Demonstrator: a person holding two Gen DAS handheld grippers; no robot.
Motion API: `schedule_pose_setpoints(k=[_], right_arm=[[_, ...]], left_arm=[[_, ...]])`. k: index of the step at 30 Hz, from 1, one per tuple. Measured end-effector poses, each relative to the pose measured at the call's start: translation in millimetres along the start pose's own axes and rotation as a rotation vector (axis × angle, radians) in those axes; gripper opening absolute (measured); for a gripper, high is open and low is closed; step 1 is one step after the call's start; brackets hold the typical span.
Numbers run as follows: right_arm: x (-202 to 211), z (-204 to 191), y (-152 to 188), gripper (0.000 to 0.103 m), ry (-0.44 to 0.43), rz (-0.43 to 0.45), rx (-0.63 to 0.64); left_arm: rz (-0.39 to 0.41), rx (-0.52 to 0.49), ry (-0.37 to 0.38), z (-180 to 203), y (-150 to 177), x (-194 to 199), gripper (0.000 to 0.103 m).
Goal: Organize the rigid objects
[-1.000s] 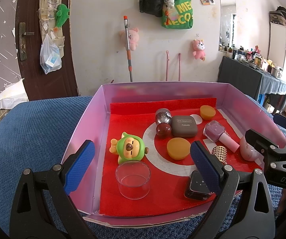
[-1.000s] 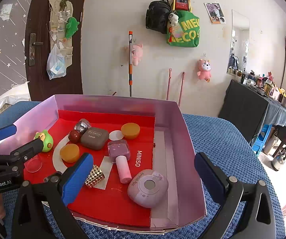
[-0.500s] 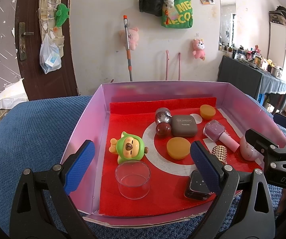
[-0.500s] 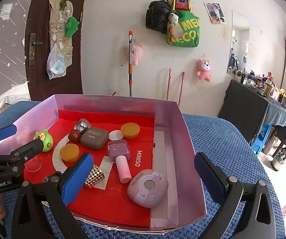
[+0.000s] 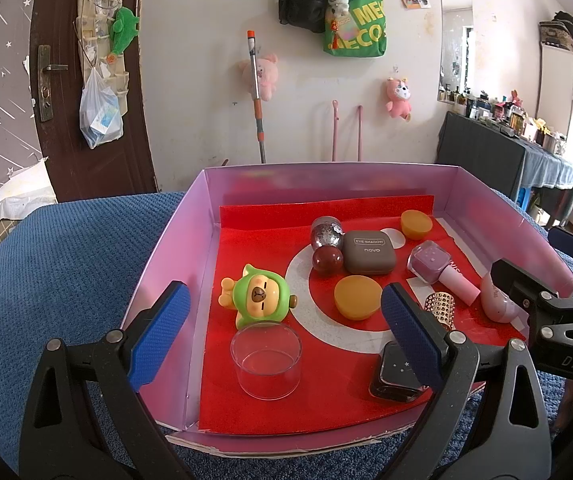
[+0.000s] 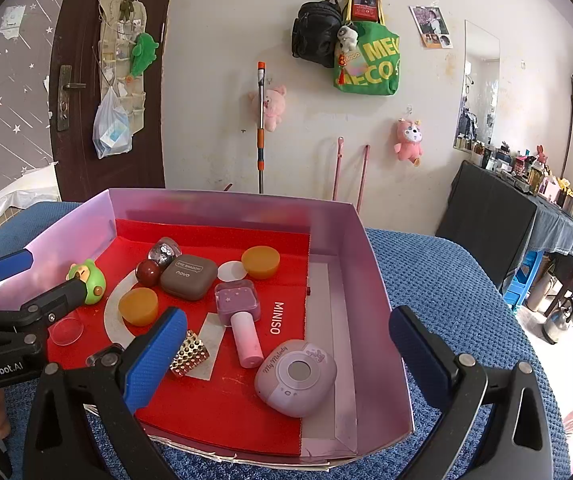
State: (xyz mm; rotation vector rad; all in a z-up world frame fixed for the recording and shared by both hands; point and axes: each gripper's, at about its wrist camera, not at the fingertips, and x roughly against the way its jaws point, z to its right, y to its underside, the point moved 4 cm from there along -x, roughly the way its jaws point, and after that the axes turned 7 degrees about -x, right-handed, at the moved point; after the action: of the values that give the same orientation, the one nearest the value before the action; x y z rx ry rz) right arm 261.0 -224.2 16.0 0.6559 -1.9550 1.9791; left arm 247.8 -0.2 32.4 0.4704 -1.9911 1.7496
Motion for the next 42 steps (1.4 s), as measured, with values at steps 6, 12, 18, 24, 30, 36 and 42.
schedule_pose_setpoints(k=[6, 12, 18, 24, 30, 36, 42], right_arm=[[0, 0, 0, 0.103, 0.000, 0.000, 0.000], [0, 0, 0, 0.103, 0.000, 0.000, 0.000], [0, 0, 0, 0.103, 0.001, -0.001, 0.001], [0, 0, 0, 0.103, -0.001, 0.000, 0.000], [7, 2, 1, 0.103, -0.009, 0.014, -0.021], [39, -1, 8, 0.103, -0.031, 0.010, -0.026], [62, -4, 36, 0.103, -0.035, -0.089, -0.012]], left_arm=[[-0.001, 0.000, 0.000, 0, 0, 0, 0.098], [0.000, 0.000, 0.000, 0, 0, 0, 0.098], [-0.001, 0.000, 0.000, 0, 0, 0, 0.098], [0.015, -0.002, -0.011, 0, 0, 3, 0.098], [0.041, 0.011, -0.044, -4, 1, 17, 0.098], [-0.009, 0.021, -0.009, -5, 16, 41, 0.098], [-0.137, 0.006, 0.028, 5, 42, 51, 0.098]])
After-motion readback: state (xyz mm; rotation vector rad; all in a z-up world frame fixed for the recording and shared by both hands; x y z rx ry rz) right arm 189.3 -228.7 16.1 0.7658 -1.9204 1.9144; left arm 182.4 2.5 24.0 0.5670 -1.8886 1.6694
